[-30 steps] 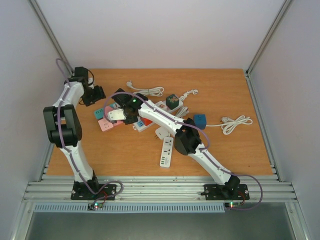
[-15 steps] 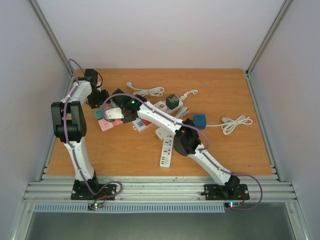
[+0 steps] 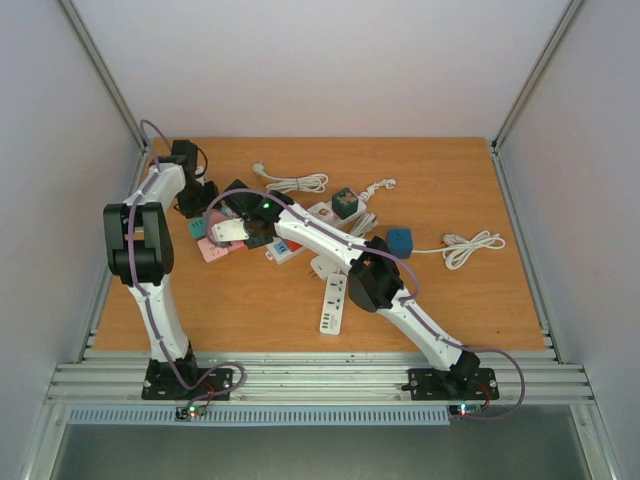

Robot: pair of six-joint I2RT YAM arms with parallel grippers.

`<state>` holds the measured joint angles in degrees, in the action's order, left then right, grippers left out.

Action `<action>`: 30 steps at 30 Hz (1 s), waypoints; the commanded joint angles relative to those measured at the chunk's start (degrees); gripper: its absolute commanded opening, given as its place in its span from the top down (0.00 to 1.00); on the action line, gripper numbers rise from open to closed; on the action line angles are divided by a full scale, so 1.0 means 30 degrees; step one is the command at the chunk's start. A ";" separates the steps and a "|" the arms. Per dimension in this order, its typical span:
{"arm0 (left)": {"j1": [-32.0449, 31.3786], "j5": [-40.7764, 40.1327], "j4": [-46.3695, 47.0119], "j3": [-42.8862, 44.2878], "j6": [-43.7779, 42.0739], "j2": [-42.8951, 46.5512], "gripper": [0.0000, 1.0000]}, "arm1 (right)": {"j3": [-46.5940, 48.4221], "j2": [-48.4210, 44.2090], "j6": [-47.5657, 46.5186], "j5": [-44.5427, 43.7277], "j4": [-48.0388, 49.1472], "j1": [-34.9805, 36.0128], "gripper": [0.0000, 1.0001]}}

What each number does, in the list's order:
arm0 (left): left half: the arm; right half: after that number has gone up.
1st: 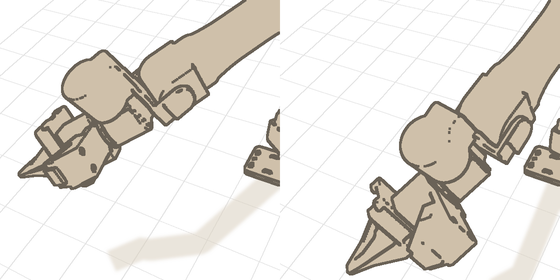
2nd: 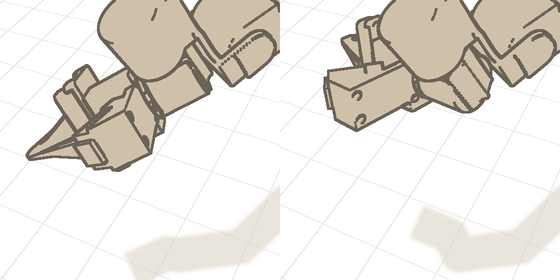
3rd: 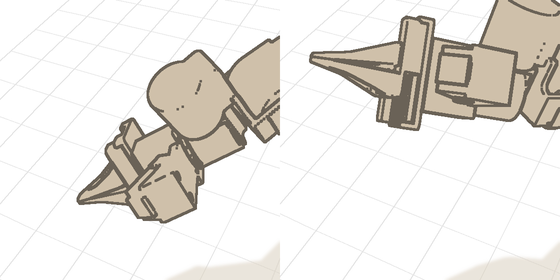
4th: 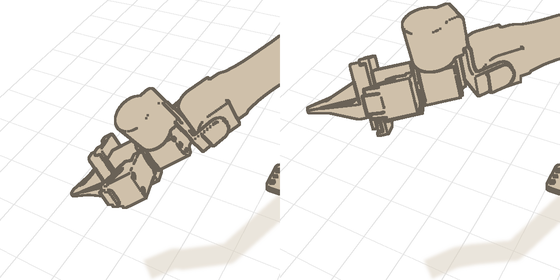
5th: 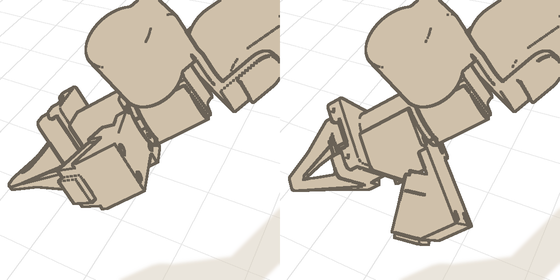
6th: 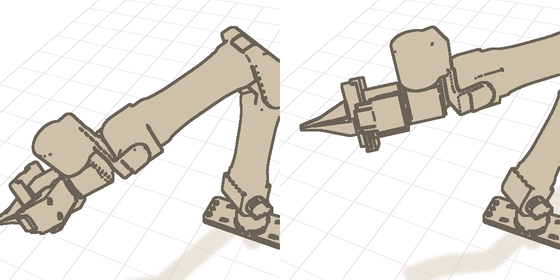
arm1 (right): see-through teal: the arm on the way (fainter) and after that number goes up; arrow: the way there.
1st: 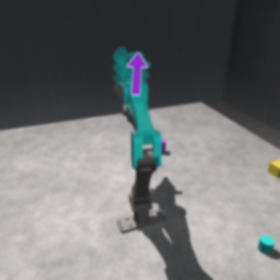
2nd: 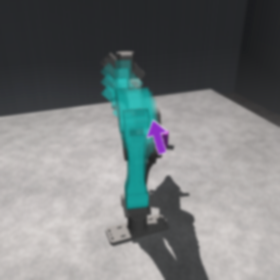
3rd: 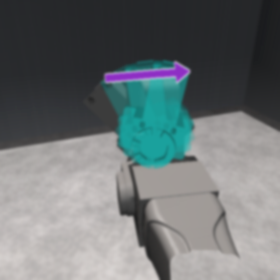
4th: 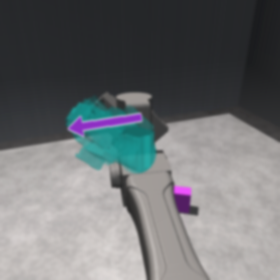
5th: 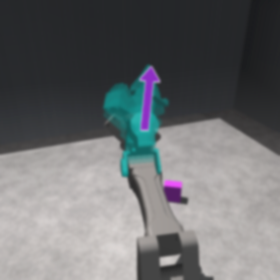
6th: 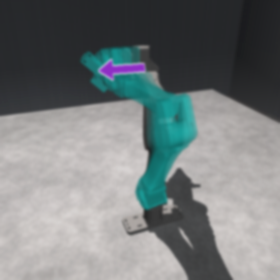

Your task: Insert the plug

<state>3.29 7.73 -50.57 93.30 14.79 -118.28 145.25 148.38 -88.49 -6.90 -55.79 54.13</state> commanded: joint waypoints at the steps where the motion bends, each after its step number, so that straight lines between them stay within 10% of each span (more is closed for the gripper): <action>1: -0.0570 0.0549 -0.0411 -0.0415 -0.0016 0.0155 0.44 | -0.0748 -0.0153 -0.0797 -0.0298 -0.0326 0.0150 0.96; 30: -0.1781 0.1889 -0.1029 -0.2108 -0.0313 0.1544 0.55 | -0.3561 -0.1413 -0.2386 -0.1660 -0.1317 0.0795 0.96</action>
<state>-1.34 11.35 -50.61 87.26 13.61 -113.97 136.92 142.61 -93.25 -11.99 -60.62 55.81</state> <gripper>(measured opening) 0.448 0.282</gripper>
